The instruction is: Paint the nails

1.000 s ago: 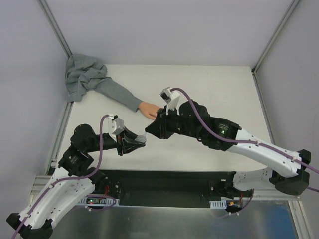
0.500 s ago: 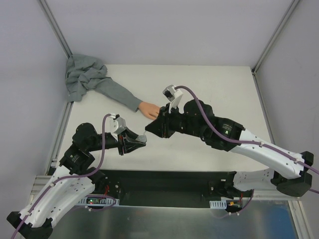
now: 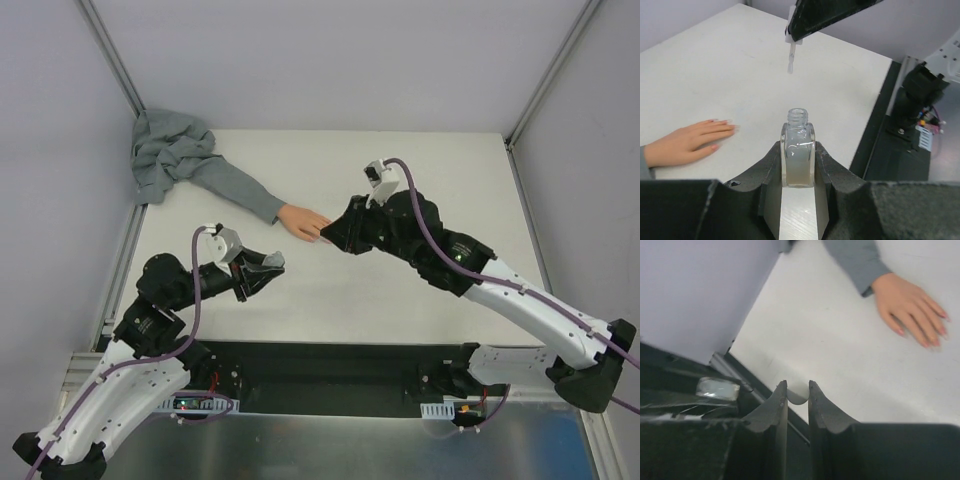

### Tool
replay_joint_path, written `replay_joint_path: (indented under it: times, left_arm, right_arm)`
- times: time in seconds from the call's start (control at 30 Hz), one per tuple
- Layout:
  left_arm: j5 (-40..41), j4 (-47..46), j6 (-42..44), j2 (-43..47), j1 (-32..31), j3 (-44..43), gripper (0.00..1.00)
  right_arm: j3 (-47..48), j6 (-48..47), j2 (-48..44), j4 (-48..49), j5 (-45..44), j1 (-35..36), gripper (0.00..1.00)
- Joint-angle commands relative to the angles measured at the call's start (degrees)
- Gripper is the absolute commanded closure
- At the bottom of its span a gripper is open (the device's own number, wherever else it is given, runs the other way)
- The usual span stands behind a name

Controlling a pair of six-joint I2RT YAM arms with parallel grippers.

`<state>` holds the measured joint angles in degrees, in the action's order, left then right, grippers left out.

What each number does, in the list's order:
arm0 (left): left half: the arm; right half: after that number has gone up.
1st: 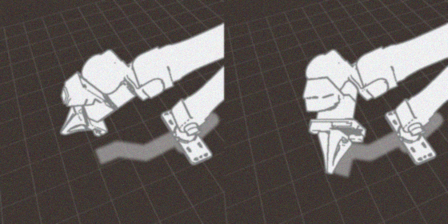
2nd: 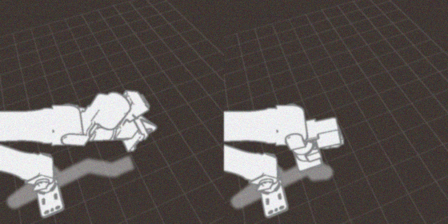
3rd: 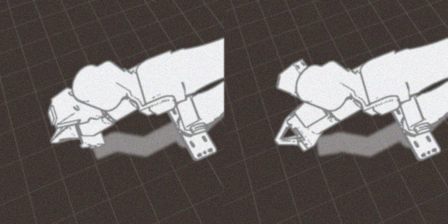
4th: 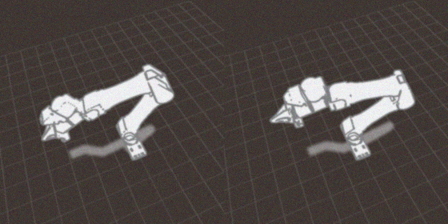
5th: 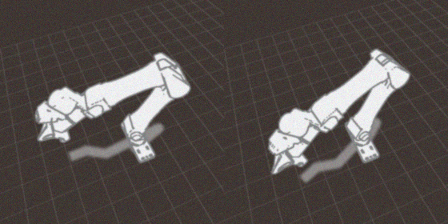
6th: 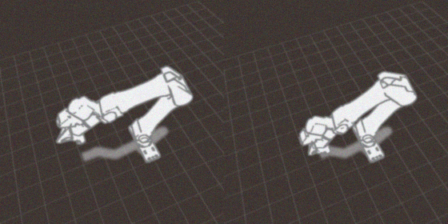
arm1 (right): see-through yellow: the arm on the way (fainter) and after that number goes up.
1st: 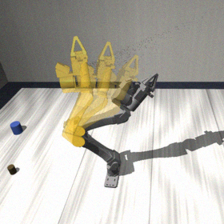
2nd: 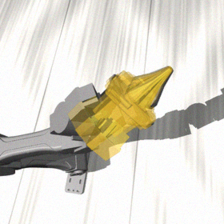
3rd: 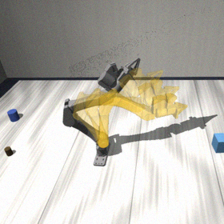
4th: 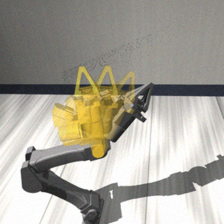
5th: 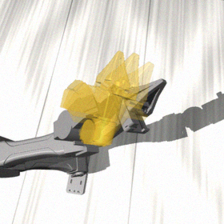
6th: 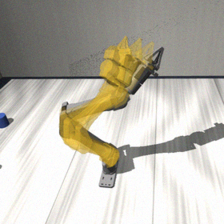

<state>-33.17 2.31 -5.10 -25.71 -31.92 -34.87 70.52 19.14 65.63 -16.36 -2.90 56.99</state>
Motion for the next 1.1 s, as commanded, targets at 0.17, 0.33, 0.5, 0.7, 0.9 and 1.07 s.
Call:
replay_joint_path:
  times: [0.17, 0.33, 0.5, 0.7, 0.9, 1.07]
  left_arm:
    - [15.4, -5.5, 3.1, -4.2, -0.3, -5.5, 1.0]
    - [14.4, -9.4, 6.1, -10.0, -0.3, -5.9, 1.0]
    - [14.1, -11.1, 9.0, -12.6, -0.2, -4.7, 1.0]
    - [9.2, -14.0, 6.3, -12.6, 4.1, -2.9, 1.0]
    - [6.5, -15.4, 5.3, -12.2, 6.3, -2.2, 1.0]
    - [6.2, -15.4, 5.3, -12.2, 6.6, -2.1, 1.0]
  right_arm:
    - [-9.6, 3.8, 11.1, 14.8, 2.3, -13.3, 0.99]
    - [-7.2, 0.8, 23.1, 20.8, 9.0, -16.4, 0.99]
    - [-4.9, -5.2, 28.7, 19.1, 7.9, -17.4, 1.0]
    - [-3.7, -7.9, 31.3, 15.5, 10.6, -20.3, 0.99]
    - [-3.7, -11.5, 32.1, 16.0, 9.8, -21.6, 0.99]
    - [-3.7, -11.7, 33.8, 16.1, 10.1, -21.9, 0.99]
